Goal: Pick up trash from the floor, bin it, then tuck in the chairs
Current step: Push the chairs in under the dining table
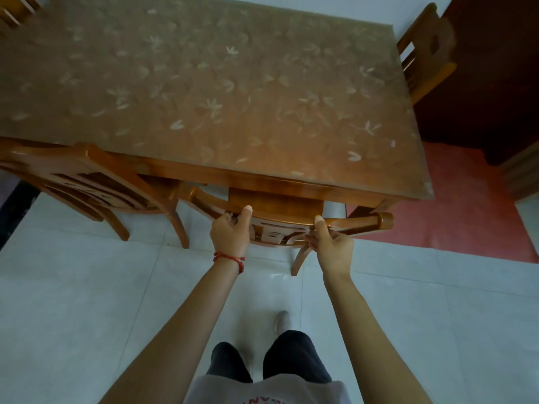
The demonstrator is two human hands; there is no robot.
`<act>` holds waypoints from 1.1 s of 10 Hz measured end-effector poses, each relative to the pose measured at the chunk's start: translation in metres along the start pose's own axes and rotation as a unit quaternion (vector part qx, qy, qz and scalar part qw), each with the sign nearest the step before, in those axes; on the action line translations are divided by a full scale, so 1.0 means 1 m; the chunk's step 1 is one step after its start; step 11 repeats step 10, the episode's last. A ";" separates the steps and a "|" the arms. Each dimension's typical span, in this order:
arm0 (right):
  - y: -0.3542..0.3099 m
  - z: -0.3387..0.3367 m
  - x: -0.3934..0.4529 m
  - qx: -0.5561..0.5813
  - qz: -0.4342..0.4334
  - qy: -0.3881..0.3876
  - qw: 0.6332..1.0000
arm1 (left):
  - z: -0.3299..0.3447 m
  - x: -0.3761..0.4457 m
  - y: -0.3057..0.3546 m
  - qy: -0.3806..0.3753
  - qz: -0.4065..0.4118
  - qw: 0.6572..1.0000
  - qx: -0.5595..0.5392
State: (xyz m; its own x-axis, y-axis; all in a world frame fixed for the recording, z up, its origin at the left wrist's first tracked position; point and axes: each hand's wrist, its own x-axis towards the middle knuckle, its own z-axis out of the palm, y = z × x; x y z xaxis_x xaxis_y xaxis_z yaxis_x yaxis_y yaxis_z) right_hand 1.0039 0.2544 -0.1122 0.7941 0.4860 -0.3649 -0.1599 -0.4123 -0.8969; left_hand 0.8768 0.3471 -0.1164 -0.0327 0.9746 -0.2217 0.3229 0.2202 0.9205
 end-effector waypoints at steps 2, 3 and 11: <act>-0.018 0.015 0.035 0.008 0.002 0.003 1.000 | 0.019 0.035 0.015 0.005 0.008 1.000 0.008; -0.025 0.019 0.048 0.008 0.004 0.004 1.000 | 0.028 0.046 0.022 0.014 0.007 1.000 0.012; -0.028 0.009 0.039 -0.038 -0.005 -0.046 0.998 | 0.008 0.027 0.024 -0.029 0.048 0.996 0.076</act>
